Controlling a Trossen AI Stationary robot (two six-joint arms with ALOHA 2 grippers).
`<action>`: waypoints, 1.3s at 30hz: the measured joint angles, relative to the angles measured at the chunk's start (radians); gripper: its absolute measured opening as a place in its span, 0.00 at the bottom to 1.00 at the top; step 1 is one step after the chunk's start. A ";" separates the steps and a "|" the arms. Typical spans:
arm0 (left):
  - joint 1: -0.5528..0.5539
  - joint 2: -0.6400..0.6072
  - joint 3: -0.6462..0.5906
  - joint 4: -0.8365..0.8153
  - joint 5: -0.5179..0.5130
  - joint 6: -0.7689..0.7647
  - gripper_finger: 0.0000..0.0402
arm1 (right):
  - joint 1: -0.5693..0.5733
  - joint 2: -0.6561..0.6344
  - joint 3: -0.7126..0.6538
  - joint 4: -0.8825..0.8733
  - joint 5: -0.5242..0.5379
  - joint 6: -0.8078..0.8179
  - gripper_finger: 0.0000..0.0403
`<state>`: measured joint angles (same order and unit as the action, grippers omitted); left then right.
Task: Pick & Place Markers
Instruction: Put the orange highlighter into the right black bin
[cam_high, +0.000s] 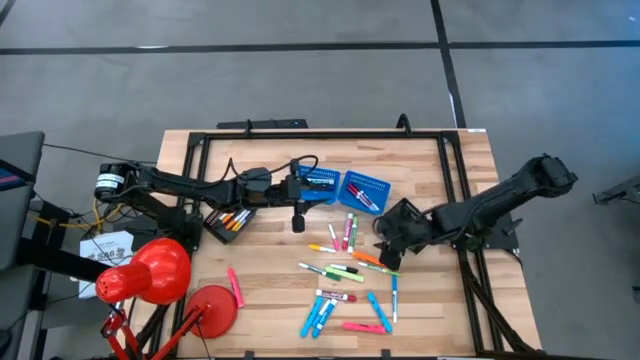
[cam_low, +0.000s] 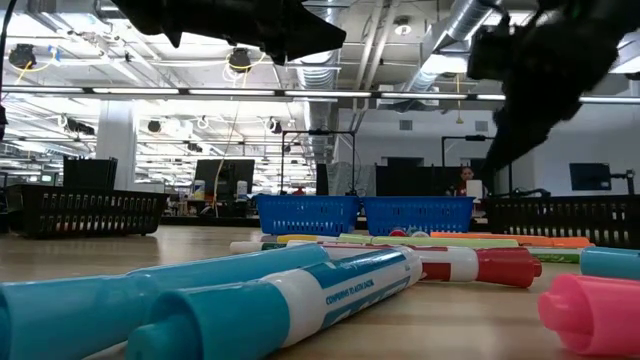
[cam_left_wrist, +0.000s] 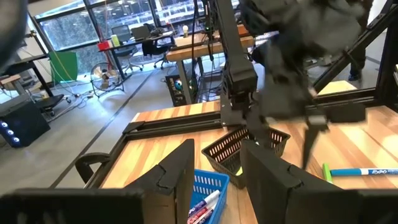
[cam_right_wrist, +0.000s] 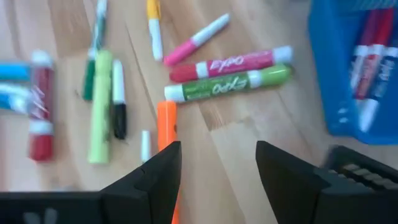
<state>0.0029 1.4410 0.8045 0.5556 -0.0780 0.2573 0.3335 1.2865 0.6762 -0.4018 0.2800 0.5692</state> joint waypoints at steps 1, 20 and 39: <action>0.000 0.000 0.000 0.000 0.000 0.000 0.32 | 0.005 0.036 0.000 0.032 -0.001 -0.016 0.49; 0.000 0.000 0.000 0.004 0.000 0.000 0.32 | 0.029 0.398 0.073 0.142 -0.064 -0.081 0.45; 0.000 0.000 0.000 0.004 0.000 0.000 0.32 | 0.017 0.042 0.066 -0.129 0.139 0.081 0.13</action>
<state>0.0027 1.4410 0.8047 0.5596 -0.0777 0.2569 0.3501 1.3280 0.7424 -0.5309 0.4186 0.6502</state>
